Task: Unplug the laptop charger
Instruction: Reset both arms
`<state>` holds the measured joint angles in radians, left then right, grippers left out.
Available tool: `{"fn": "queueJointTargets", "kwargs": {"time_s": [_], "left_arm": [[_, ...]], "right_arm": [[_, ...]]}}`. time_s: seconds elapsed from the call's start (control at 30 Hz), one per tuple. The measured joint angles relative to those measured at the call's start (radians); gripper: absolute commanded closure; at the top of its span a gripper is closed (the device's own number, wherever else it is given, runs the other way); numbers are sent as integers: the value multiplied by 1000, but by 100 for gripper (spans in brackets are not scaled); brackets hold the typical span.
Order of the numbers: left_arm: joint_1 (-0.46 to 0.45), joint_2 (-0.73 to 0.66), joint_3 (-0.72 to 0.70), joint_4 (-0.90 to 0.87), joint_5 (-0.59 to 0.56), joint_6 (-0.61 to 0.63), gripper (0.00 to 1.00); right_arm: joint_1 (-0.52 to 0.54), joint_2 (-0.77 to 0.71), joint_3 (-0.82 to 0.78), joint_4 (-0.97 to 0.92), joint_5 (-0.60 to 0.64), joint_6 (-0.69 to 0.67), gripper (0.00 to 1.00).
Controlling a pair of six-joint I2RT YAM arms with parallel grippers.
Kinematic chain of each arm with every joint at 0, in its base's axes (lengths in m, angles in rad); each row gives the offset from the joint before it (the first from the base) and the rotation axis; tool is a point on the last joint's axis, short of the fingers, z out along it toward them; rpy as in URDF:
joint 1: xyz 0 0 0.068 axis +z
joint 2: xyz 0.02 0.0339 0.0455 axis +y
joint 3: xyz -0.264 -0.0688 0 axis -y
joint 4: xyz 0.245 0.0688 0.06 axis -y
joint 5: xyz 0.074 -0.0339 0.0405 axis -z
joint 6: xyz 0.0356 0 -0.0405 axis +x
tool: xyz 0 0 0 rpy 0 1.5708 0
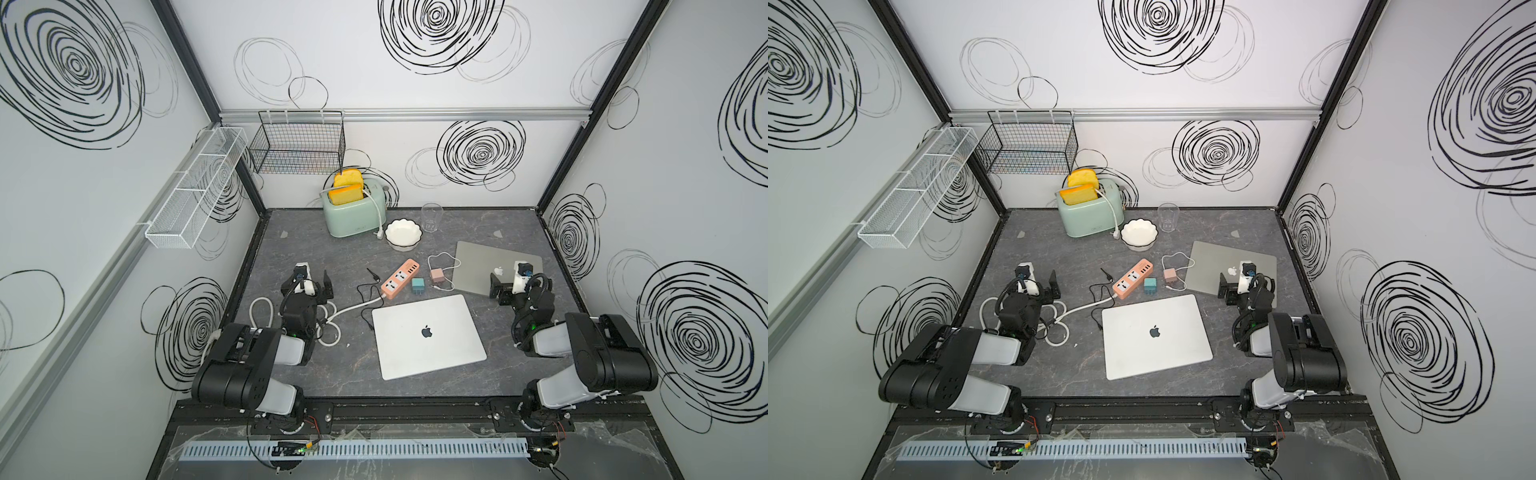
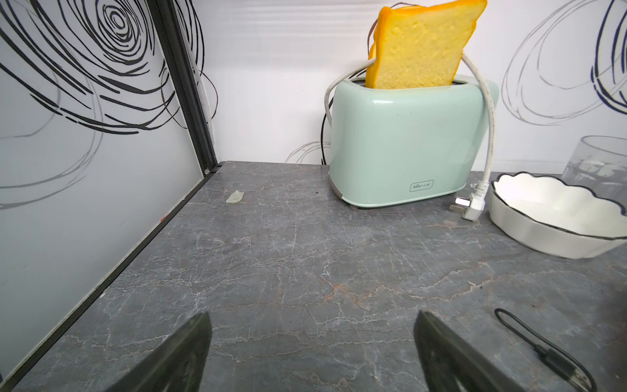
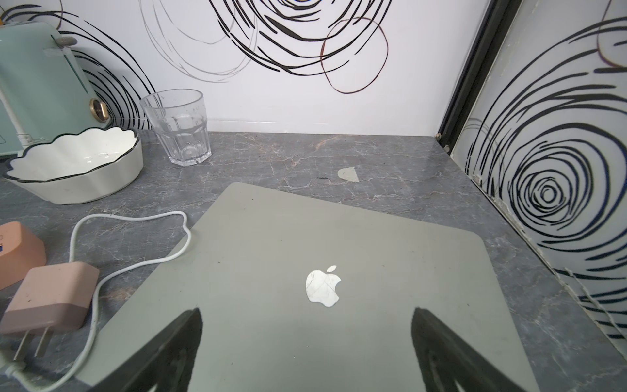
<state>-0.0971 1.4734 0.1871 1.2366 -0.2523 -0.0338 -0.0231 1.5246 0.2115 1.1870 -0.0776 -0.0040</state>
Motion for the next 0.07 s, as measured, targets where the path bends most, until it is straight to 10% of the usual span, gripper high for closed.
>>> {"fn": "queueJointTargets", "kwargs": {"time_s": [0.07], "left_arm": [[0, 0, 0, 0, 2, 0, 3]], "right_arm": [[-1, 0, 0, 0, -1, 0, 1]]}}
